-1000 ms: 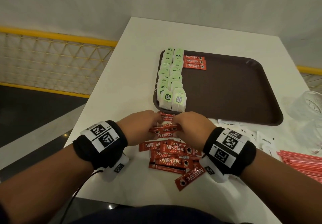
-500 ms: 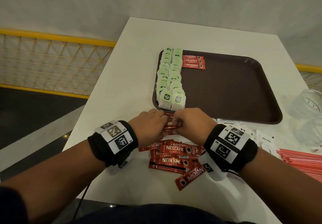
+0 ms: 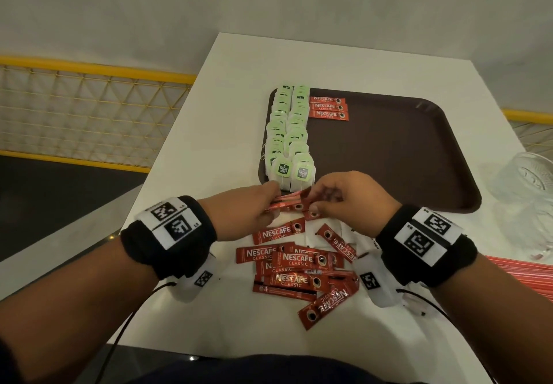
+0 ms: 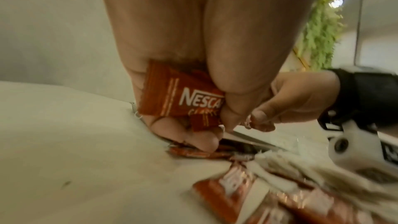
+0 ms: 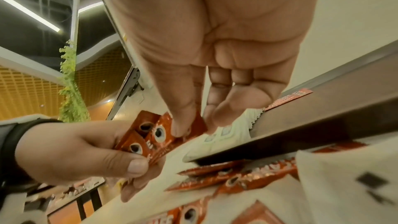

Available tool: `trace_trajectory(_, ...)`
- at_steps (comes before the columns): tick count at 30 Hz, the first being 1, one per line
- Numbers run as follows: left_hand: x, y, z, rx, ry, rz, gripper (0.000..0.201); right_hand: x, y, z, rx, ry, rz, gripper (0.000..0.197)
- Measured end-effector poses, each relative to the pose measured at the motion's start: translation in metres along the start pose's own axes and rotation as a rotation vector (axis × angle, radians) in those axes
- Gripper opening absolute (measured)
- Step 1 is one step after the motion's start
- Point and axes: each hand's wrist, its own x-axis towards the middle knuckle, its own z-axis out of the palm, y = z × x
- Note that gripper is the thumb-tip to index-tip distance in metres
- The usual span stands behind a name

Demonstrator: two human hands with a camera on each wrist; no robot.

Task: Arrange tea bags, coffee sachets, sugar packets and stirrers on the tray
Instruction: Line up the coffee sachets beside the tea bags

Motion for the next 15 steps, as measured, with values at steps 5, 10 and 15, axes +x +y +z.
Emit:
trace_trajectory(5, 0.005, 0.003, -0.025, -0.199, 0.075, 0.071, 0.015, 0.002, 0.005, -0.018, 0.253, 0.099, -0.015, 0.007)
trace_trajectory(10, 0.017, -0.005, -0.048, -0.489, 0.240, 0.006, 0.015, 0.007, 0.015, -0.045, 0.406, 0.140, 0.052, 0.008)
trace_trajectory(15, 0.041, 0.004, -0.053, -0.802, 0.344, -0.038, 0.023, 0.020, 0.017, -0.056, 0.463, 0.168, 0.093, 0.011)
